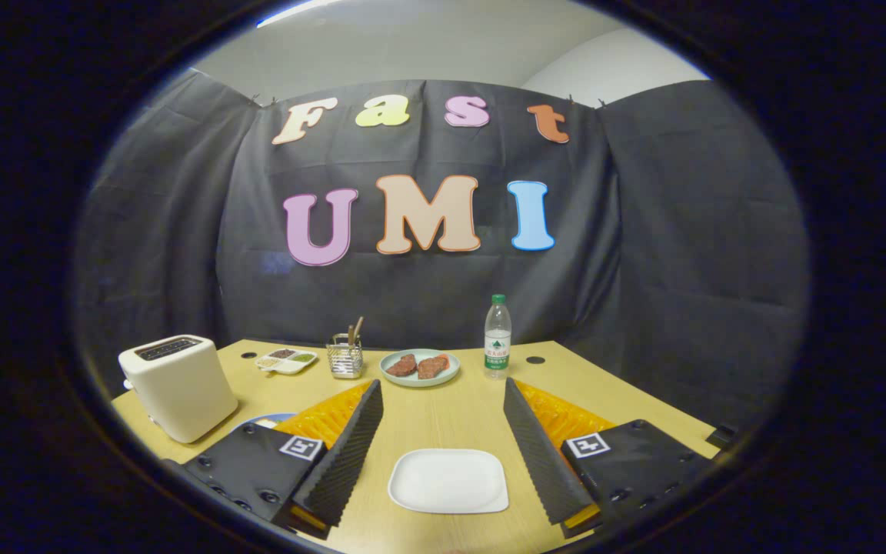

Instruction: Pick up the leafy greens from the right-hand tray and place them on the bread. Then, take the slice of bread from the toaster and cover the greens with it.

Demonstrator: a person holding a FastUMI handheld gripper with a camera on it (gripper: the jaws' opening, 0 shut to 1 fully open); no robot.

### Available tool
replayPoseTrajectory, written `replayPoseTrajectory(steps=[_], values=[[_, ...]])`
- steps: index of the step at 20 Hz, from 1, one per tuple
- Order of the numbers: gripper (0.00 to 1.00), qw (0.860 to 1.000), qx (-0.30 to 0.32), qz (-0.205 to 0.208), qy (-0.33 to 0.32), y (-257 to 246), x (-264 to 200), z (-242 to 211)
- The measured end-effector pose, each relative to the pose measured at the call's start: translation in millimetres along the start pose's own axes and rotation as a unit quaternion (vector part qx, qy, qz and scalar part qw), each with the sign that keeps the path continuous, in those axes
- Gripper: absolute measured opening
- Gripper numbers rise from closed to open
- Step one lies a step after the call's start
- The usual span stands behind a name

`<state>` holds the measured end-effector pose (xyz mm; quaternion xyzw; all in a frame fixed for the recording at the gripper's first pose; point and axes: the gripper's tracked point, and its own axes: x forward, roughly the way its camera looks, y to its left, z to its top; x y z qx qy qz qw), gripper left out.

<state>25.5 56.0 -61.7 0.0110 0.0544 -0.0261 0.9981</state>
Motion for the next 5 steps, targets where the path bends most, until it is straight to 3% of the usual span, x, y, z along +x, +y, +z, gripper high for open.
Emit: replayPoseTrajectory(steps=[5], values=[[0.98,1.000,-0.005,0.011,-0.003,5.5,-4.1,8.1]])
